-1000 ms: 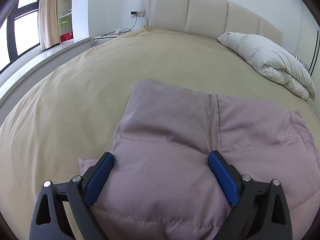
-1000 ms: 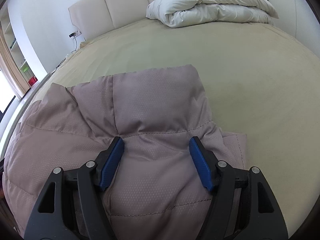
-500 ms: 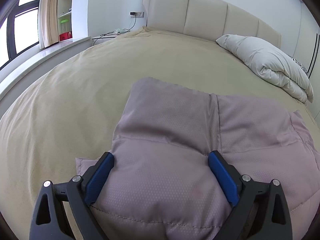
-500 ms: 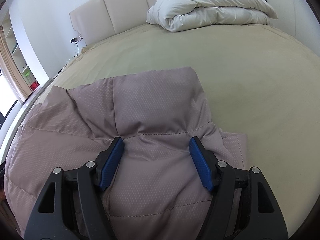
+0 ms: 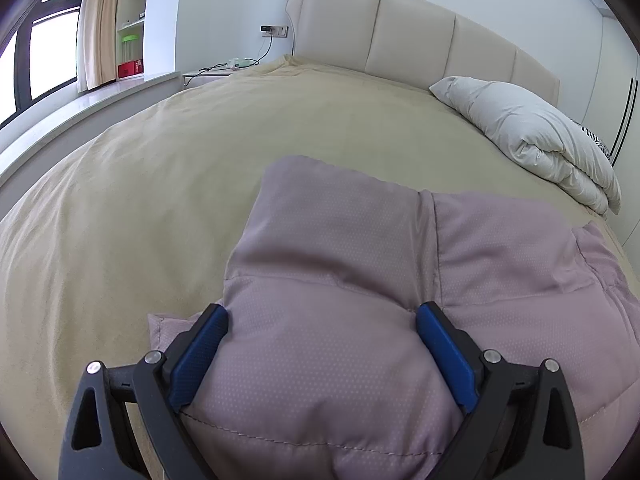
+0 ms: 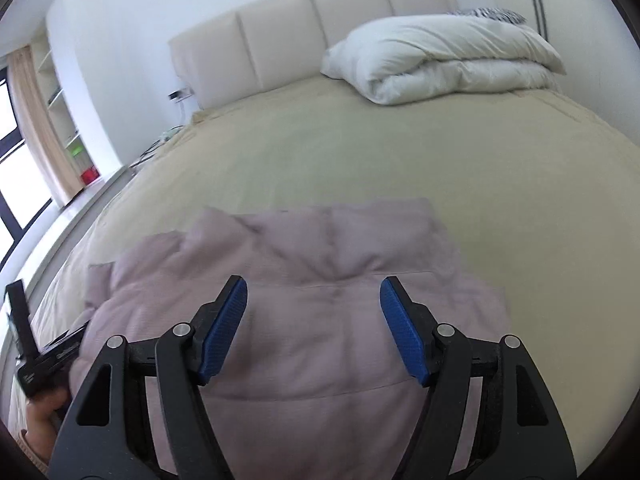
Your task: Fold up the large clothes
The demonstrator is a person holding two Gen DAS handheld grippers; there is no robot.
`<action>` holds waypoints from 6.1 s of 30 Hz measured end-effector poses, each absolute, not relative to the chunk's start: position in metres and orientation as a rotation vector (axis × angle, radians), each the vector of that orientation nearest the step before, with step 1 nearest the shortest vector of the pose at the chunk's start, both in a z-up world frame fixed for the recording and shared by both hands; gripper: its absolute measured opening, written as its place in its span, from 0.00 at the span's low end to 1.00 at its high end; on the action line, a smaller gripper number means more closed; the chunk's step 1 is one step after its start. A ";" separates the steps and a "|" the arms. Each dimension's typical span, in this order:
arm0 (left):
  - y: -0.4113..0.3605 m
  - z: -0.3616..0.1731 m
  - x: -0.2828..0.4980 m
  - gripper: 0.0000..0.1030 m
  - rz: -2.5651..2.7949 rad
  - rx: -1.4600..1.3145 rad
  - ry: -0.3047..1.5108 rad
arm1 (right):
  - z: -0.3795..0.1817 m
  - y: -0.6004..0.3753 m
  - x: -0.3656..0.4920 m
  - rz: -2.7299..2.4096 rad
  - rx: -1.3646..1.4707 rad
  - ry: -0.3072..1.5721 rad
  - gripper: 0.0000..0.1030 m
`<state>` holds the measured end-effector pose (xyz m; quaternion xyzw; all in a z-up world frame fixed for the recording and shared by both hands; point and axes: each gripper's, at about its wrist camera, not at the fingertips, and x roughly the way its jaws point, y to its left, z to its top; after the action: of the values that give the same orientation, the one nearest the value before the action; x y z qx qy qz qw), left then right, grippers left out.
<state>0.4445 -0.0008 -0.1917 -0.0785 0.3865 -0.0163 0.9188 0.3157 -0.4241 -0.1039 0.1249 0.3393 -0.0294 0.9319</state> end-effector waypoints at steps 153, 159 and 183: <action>0.111 0.060 -0.056 1.00 0.090 0.087 0.290 | 0.083 -0.409 -0.177 -0.225 0.148 0.284 1.00; 0.100 0.071 -0.065 1.00 0.062 0.030 0.376 | 0.110 -0.381 -0.181 -0.171 0.151 0.333 1.00; 0.051 -0.011 -0.051 1.00 0.049 0.047 0.752 | 0.039 -0.309 -0.164 -0.190 0.141 0.803 1.00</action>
<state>-0.0511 0.0512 -0.0109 0.0230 0.3670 0.0238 0.9296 -0.1644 -0.3087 0.0389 0.0683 0.3897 -0.0921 0.9138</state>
